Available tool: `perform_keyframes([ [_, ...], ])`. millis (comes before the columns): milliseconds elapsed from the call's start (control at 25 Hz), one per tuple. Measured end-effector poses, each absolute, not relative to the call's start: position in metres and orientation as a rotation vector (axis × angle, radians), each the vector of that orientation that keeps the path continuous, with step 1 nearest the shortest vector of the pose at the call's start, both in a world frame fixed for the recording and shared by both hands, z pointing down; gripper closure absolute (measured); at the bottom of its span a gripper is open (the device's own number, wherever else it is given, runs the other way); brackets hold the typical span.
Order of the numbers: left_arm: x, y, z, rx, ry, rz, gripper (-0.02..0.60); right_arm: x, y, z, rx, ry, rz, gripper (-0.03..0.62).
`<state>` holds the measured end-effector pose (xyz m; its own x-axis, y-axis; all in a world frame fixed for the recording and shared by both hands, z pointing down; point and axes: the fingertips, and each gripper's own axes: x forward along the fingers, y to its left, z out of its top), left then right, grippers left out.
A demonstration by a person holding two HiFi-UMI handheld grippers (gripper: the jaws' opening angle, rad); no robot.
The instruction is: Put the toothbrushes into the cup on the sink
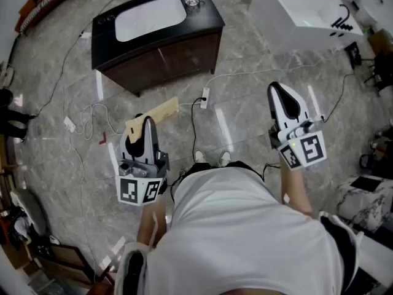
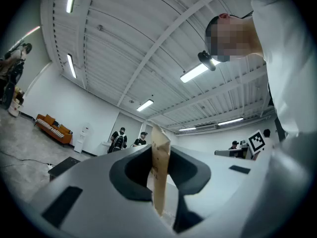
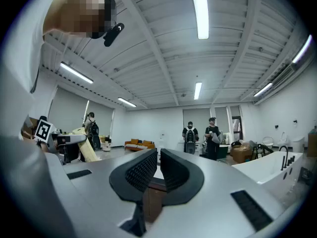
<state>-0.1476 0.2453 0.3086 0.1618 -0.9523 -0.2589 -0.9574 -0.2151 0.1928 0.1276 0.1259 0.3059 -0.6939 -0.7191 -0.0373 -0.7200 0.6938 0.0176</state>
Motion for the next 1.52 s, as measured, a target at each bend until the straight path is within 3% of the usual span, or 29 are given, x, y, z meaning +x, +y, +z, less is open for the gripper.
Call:
perform_keyframes([
  [1520,-0.179,0.244,0.335,-2.475,1.913,0.571,0.508,0.089,0.147,0.310,-1.237,2.878,0.046,0.545],
])
